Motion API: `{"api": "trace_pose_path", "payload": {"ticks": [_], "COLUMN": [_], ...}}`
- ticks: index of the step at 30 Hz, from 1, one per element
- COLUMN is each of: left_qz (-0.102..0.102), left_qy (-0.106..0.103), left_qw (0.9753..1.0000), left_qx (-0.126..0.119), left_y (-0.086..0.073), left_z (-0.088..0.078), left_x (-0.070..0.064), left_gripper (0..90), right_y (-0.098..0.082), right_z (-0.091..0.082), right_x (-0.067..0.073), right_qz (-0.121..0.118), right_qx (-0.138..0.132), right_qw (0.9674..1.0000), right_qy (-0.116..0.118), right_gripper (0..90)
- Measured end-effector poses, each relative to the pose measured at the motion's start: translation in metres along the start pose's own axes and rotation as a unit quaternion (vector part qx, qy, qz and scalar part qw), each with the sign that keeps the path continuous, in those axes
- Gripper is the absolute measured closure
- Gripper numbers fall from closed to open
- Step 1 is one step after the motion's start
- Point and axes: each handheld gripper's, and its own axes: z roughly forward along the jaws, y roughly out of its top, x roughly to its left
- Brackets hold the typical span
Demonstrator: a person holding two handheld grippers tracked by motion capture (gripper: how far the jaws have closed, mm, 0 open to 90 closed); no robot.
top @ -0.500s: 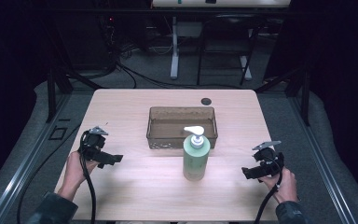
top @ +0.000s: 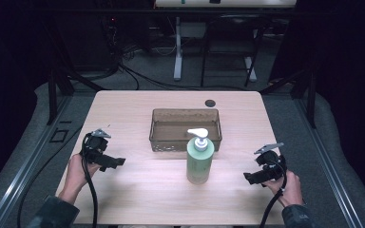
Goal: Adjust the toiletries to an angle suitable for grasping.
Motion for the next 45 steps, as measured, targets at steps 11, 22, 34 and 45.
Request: {"api": "trace_pose_path", "payload": {"ticks": [11, 22, 34, 45], "left_qz": [0.003, 0.007, 0.008, 0.010], "left_qy": [-0.003, -0.003, -0.004, -0.004], "left_qw": [1.0000, 0.9999, 0.9999, 0.9999], "left_qx": [0.004, 0.008, 0.010, 0.012], "left_y": [0.000, 0.000, 0.000, 0.000], "left_z": [0.001, 0.002, 0.003, 0.003], "left_x": [-0.001, -0.002, -0.002, -0.003], "left_gripper": [0.0, 0.0, 0.0, 0.0], "right_y": [0.012, 0.028, 0.046, 0.059], "right_z": [-0.009, -0.023, -0.034, -0.040], "right_x": [0.016, 0.035, 0.056, 0.072], "right_qz": [-0.027, -0.059, -0.090, -0.109], "right_qx": [-0.008, -0.030, -0.043, -0.058], "right_qw": [0.9993, 0.9962, 0.9915, 0.9860], "right_qy": [0.026, 0.057, 0.083, 0.112], "right_gripper": [0.9, 0.6, 0.0, 0.0]}}
